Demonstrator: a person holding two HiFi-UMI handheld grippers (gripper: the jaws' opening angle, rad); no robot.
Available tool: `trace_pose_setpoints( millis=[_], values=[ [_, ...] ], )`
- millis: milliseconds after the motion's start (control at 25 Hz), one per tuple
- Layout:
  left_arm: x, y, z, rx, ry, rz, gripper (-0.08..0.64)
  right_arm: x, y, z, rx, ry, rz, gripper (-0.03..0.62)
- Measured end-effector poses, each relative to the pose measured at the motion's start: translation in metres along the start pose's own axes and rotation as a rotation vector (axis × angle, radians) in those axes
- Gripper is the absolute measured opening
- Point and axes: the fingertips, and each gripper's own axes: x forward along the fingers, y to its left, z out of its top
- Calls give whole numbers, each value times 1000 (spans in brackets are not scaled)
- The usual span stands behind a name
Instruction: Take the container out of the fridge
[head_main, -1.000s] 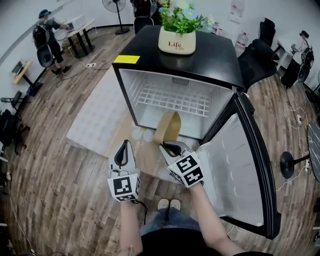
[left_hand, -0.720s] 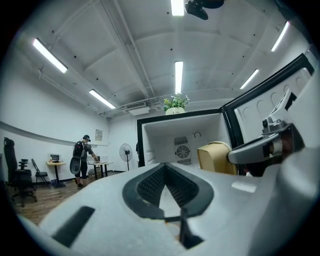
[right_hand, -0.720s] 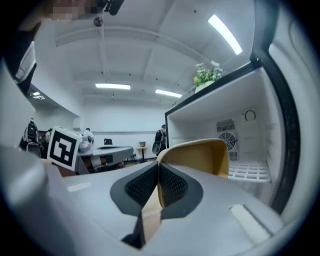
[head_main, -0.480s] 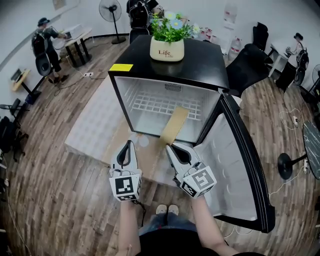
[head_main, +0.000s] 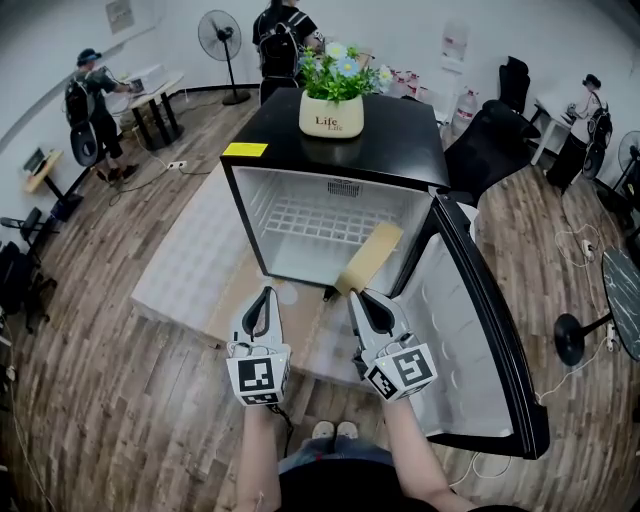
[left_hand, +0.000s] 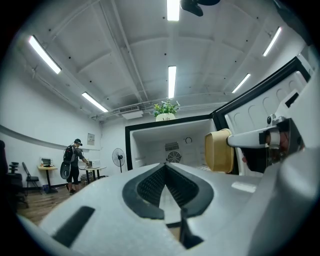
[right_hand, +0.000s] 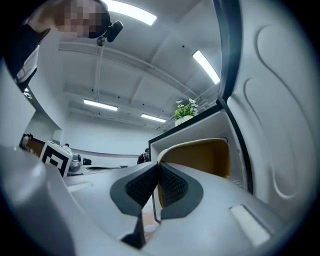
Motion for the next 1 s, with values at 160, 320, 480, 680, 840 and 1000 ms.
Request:
trace_pose_setpoints(
  millis=[160,320,480,680,840,1000],
  values=[
    [0,0,5,-1,-10,-6,8,0,-3,2,-33,15,-19,17],
    [3,-3,5,-1,-13,-18,8,-1,-9,2,-42,19,-48,17],
    [6,-7,6,0,-16,-29,8,-1,-13,3,-45,23,-54,17],
    [9,-10,6,2,-15,-35,8,-2,-17,3,-39,23,-65,17],
    [9,-9,5,5,-11,-32,8,-1,-19,2,-36,23,-65,17],
    [8,-8,4,3,-9,-30,8,0,-18,1,-38,28,-62,17]
  ],
)
